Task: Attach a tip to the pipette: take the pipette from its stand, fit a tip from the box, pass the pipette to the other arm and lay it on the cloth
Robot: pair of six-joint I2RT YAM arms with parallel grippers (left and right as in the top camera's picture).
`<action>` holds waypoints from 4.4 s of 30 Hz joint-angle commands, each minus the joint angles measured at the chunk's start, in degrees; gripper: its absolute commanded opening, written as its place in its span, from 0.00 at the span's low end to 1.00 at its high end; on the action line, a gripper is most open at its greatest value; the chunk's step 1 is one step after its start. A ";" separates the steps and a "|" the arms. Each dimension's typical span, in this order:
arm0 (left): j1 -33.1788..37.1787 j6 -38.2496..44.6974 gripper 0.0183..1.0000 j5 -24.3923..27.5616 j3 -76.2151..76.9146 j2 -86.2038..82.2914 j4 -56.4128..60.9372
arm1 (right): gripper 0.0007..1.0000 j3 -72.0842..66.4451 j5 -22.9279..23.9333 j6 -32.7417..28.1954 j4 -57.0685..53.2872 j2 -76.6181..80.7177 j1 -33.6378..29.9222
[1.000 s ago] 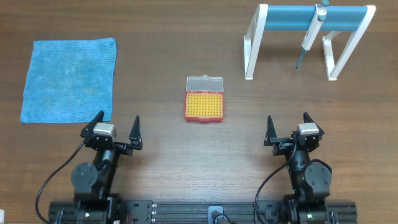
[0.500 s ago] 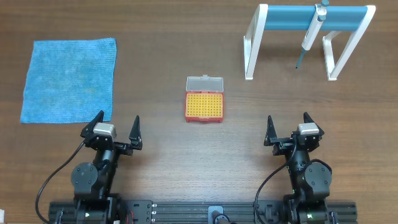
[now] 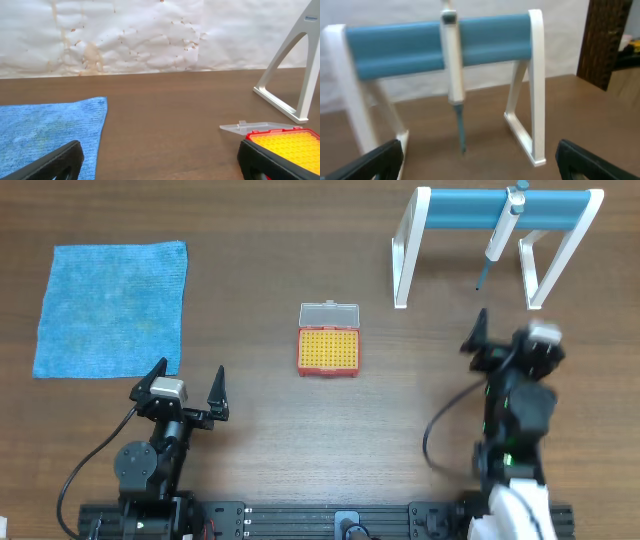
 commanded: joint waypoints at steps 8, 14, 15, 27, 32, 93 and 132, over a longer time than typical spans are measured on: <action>-0.09 -0.74 1.00 -0.26 -0.15 -0.33 -0.26 | 0.99 23.32 -12.59 -13.94 3.17 33.44 -2.71; -0.09 -0.74 1.00 -0.26 -0.15 -0.33 -0.26 | 0.99 27.32 -13.73 -13.92 5.14 40.41 -4.57; -0.09 -0.74 1.00 -0.26 -0.15 -0.33 -0.26 | 0.99 28.20 -15.43 -13.92 5.68 41.99 -4.85; -0.09 -0.76 1.00 -0.26 -0.15 -0.33 -0.26 | 0.99 29.22 -13.40 -2.14 7.54 45.86 -5.01; -0.09 -0.74 1.00 -0.26 -0.15 -0.33 -0.26 | 0.99 29.22 -12.07 -1.40 11.26 47.98 -4.87; -0.09 -0.74 1.00 -0.24 -0.15 -0.33 -0.26 | 0.07 3.78 -18.29 -5.66 28.06 19.02 6.71; -0.09 -0.74 1.00 -0.26 -0.15 -0.33 -0.26 | 0.07 8.04 -25.05 -0.11 57.11 54.69 34.73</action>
